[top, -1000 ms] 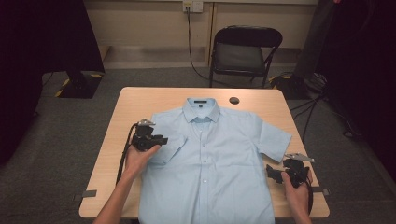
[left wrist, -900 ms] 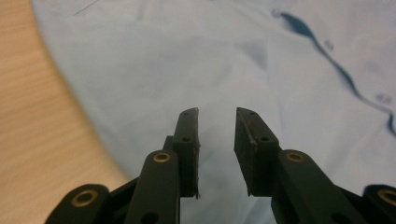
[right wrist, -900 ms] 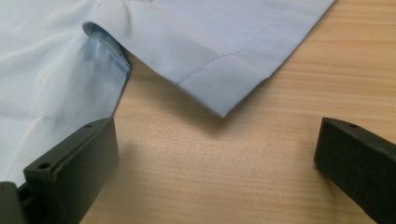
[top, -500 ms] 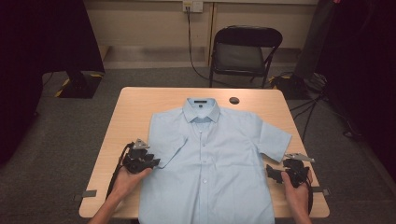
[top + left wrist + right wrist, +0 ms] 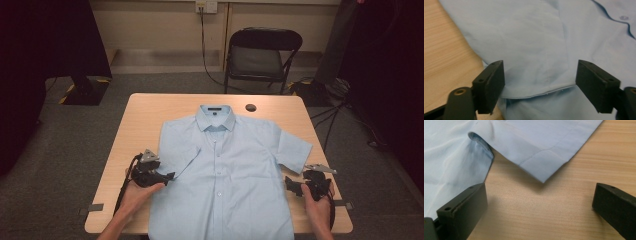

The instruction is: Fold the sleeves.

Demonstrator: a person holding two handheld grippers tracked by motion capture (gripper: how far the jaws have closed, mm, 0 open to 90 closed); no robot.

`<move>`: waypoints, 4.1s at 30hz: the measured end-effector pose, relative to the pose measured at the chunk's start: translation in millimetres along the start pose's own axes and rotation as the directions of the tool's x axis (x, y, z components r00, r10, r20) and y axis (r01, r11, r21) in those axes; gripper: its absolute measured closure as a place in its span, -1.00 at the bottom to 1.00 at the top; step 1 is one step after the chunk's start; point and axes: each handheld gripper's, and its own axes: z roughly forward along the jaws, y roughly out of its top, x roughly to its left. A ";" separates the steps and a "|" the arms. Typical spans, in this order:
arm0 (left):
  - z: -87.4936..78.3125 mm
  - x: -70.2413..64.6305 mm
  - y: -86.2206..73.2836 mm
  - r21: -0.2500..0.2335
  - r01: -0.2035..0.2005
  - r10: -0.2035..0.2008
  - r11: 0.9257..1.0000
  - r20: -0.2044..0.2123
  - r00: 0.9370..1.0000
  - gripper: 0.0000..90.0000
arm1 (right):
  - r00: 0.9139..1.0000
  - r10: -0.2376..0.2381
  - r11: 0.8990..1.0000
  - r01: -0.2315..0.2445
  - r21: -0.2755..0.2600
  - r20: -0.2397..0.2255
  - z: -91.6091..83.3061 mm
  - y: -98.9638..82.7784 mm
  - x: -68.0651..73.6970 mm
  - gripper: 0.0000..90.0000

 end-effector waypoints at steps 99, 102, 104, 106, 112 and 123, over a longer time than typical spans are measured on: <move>-30.2 45.6 -51.1 -0.012 0.191 -0.185 0.981 -0.328 0.926 -1.00 | 0.994 -0.012 0.998 0.006 -0.057 -0.112 27.0 115.5 -57.8 -0.12; -30.3 45.6 -51.1 -0.012 0.191 -0.185 0.981 -0.328 0.926 -1.00 | 0.995 0.000 0.999 -0.003 -0.035 -0.101 41.5 113.4 -61.0 -0.04; -30.2 45.6 -51.1 -0.012 0.192 -0.185 0.981 -0.328 0.926 -1.00 | 0.997 -0.001 1.000 0.000 -0.017 -0.079 51.3 112.0 -64.4 -0.02; -30.2 45.6 -51.1 -0.012 0.191 -0.185 0.981 -0.328 0.926 -1.00 | 0.998 0.007 1.000 -0.006 0.005 -0.066 59.5 111.0 -69.6 -0.02; -30.2 45.7 -51.1 -0.011 0.191 -0.184 0.982 -0.328 0.927 -1.00 | 0.999 0.024 0.998 -0.022 0.052 -0.037 72.6 106.8 -78.2 0.04; -29.9 46.2 -50.7 -0.011 0.189 -0.182 0.982 -0.326 0.928 -1.00 | 0.999 0.032 0.998 -0.032 0.060 0.008 75.6 99.3 -80.2 0.40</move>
